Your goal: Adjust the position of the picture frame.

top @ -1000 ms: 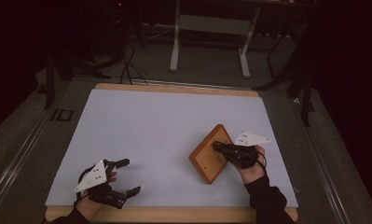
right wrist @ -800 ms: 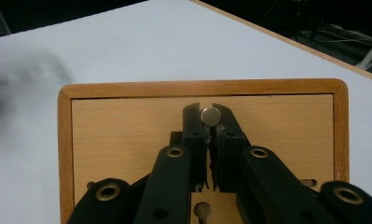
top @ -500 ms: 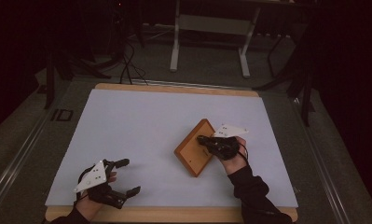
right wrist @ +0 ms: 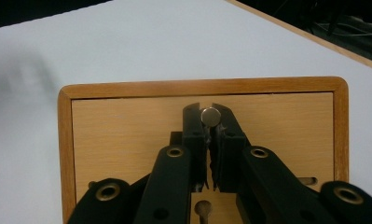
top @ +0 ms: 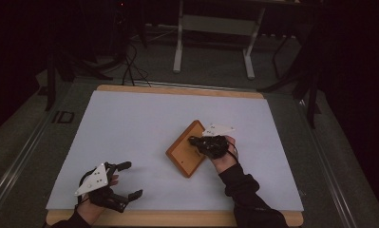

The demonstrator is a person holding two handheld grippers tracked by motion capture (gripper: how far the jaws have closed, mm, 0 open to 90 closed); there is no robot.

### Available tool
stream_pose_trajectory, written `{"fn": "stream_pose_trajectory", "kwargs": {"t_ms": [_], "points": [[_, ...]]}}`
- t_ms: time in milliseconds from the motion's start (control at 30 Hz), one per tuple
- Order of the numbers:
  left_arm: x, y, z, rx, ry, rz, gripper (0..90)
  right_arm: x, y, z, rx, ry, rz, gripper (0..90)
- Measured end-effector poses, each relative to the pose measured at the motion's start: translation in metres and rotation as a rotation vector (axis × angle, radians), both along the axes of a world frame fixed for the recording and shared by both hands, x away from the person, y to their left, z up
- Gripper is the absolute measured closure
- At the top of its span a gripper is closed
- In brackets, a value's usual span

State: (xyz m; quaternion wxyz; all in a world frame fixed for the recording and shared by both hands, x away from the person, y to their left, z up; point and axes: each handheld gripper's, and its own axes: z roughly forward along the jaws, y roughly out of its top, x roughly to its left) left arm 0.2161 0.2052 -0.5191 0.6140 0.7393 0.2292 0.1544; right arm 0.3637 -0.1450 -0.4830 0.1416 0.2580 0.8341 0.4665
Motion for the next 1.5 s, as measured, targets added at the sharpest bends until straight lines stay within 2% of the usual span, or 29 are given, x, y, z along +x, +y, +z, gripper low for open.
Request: {"fn": "stream_pose_trajectory", "kwargs": {"t_ms": [167,333,767,1067,1300,1400,1467,1500], "points": [[0.0,0.0,0.0,-0.003,0.001,-0.002,1.6,0.004,0.008,-0.006,0.001,0.005,0.003,85.9],[0.0,0.0,0.0,0.002,0.002,-0.004,1.6,0.01,0.016,-0.011,0.003,0.029,0.007,85.8],[0.0,0.002,0.0,-0.004,0.001,-0.002,1.6,0.019,0.044,-0.036,-0.044,0.064,0.027,85.7],[0.0,0.002,0.0,-0.005,0.0,-0.004,1.6,0.02,0.051,-0.046,-0.073,0.078,0.034,85.6],[0.0,0.002,0.0,-0.001,0.001,-0.005,1.6,0.021,0.051,-0.047,-0.068,0.074,0.039,85.0],[0.0,0.002,-0.001,-0.003,0.006,-0.005,1.6,0.022,0.048,-0.047,-0.051,0.091,0.048,81.8],[0.0,0.003,-0.001,-0.003,0.008,-0.004,1.6,0.022,0.046,-0.045,-0.028,0.09,0.064,73.7],[0.0,0.003,-0.001,-0.004,0.01,-0.005,1.6,0.022,0.045,-0.043,-0.031,0.087,0.066,73.4]]}}
